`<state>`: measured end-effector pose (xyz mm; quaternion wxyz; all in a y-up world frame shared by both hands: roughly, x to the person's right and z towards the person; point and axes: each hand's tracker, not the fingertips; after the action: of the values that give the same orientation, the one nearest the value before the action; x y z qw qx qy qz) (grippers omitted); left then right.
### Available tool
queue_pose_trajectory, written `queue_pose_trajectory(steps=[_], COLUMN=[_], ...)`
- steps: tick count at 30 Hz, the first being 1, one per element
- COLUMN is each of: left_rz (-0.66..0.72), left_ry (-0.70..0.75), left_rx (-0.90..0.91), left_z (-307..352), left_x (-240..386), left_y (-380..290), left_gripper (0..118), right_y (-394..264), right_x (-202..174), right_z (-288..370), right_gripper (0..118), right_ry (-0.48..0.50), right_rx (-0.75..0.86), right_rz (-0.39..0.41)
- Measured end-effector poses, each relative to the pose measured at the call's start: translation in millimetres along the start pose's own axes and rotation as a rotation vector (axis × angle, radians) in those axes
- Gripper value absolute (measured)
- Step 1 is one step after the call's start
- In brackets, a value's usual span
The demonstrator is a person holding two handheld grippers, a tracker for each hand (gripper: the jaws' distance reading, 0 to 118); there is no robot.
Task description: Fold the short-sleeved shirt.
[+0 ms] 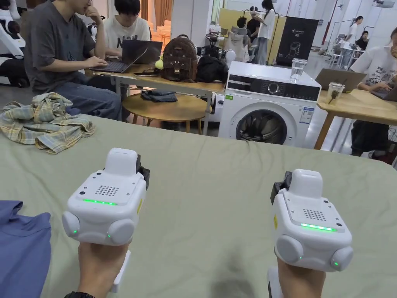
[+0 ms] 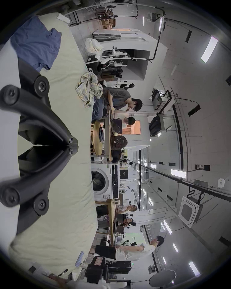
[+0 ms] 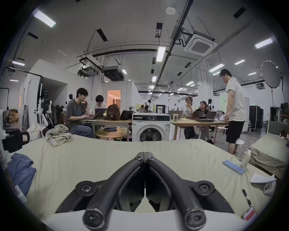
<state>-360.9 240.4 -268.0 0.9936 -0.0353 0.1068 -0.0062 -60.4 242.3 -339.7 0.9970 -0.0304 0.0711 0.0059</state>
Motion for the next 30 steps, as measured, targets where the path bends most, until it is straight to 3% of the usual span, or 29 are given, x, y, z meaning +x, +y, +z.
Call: queue_pose_trajectory(steps=[10, 15, 20, 26, 27, 28, 30], left_rz=[0.01, 0.043, 0.079, 0.121, 0.149, 0.2, 0.249], left_ry=[0.186, 0.285, 0.356, 0.323, 0.295, 0.277, 0.25], left_rx=[-0.034, -0.089, -0.228, -0.552, -0.61, -0.664, -0.782], left_z=[33.1, 57.6, 80.7, 90.1, 90.6, 89.4, 86.9], left_x=[-75.7, -129.4, -184.2, -251.5, -260.9, -274.2, -293.4], left_y=[11.9, 16.4, 13.1, -14.8, -20.6, -27.0, -39.7], left_gripper=[0, 0, 0, 1, 13, 40, 46], right_y=[8.5, 4.4, -5.0, -17.4, -19.5, -22.3, -27.3], right_x=[-90.7, -138.8, -181.2, -216.4, -219.7, -222.9, -229.7], right_z=[0.8, 4.6, 11.9, 18.2, 18.7, 18.9, 19.0], right_gripper=[0, 0, 0, 0, 0, 0, 0], right_ry=[0.18, 0.282, 0.372, 0.437, 0.446, 0.459, 0.465], right_rx=[0.007, -0.023, -0.061, -0.098, -0.103, -0.108, -0.123], right_rz=[0.049, 0.033, 0.051, 0.079, 0.081, 0.083, 0.091])
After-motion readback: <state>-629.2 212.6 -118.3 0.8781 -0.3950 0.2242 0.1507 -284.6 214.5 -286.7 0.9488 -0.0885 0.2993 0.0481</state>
